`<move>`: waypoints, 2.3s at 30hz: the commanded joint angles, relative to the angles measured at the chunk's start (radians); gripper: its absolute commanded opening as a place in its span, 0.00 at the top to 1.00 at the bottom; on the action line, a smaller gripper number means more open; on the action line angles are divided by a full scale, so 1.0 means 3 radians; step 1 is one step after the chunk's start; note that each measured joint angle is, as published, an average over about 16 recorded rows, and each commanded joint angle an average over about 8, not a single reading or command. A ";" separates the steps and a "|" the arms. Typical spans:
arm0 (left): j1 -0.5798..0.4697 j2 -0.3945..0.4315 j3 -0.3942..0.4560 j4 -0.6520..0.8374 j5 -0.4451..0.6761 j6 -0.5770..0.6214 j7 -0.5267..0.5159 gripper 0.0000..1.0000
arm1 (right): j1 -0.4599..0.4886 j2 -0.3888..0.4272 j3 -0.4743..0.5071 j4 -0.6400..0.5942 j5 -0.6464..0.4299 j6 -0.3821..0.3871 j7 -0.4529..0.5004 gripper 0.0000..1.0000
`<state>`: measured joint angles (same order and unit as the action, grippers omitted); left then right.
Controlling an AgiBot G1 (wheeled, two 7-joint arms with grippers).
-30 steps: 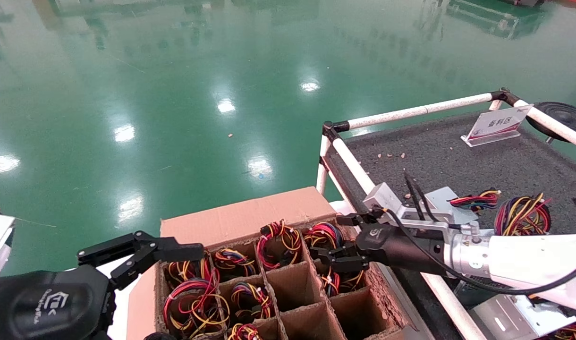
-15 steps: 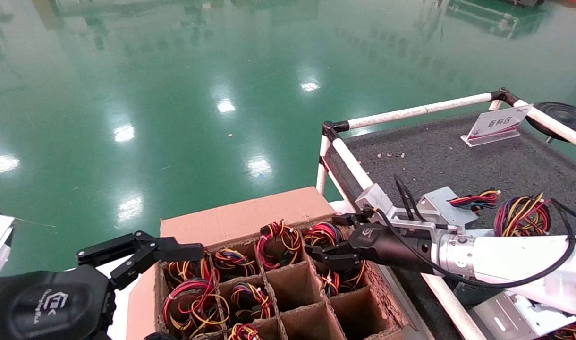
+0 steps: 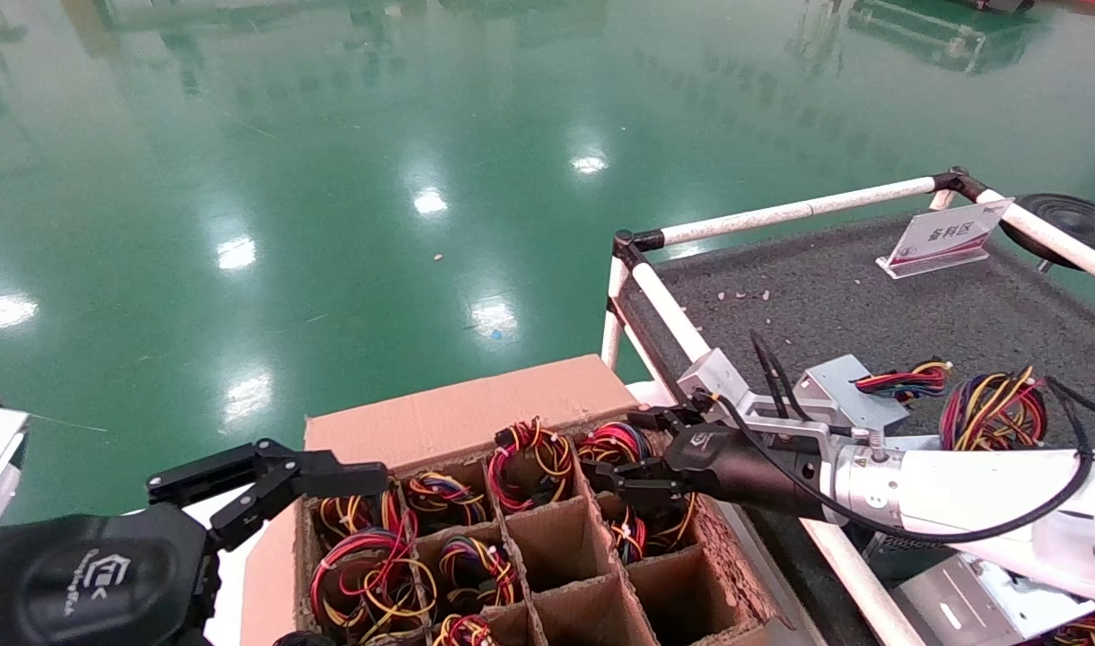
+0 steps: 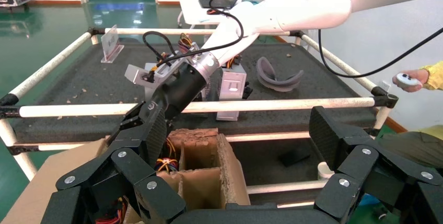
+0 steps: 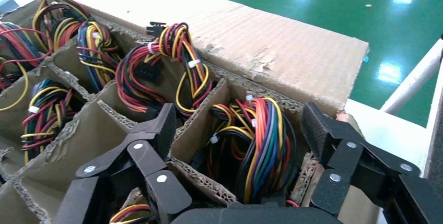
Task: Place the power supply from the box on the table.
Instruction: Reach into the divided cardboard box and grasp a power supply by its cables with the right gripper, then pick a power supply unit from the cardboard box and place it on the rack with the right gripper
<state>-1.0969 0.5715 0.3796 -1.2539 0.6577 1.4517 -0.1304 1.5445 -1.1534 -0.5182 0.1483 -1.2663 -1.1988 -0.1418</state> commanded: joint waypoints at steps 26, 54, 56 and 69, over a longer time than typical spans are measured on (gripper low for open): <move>0.0000 0.0000 0.0000 0.0000 0.0000 0.0000 0.0000 0.00 | 0.0047 -0.0064 0.0018 -0.0255 0.0032 -0.0114 -0.0083 1.00; 0.0000 0.0000 0.0001 0.0000 -0.0001 0.0000 0.0000 0.00 | 0.0140 0.0036 0.0151 -0.0263 0.0231 -0.0426 0.0036 1.00; 0.0000 0.0000 0.0001 0.0000 -0.0001 0.0000 0.0000 0.00 | 0.0166 0.0055 0.0167 -0.0238 0.0254 -0.0470 0.0051 1.00; 0.0000 0.0000 0.0001 0.0000 -0.0001 0.0000 0.0000 0.00 | 0.0401 0.0213 0.0283 0.0082 0.0428 -0.0714 0.0309 1.00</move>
<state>-1.0970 0.5714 0.3799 -1.2539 0.6575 1.4516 -0.1303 1.6644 -1.0885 -0.4339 0.1812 -1.1386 -1.4100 -0.0454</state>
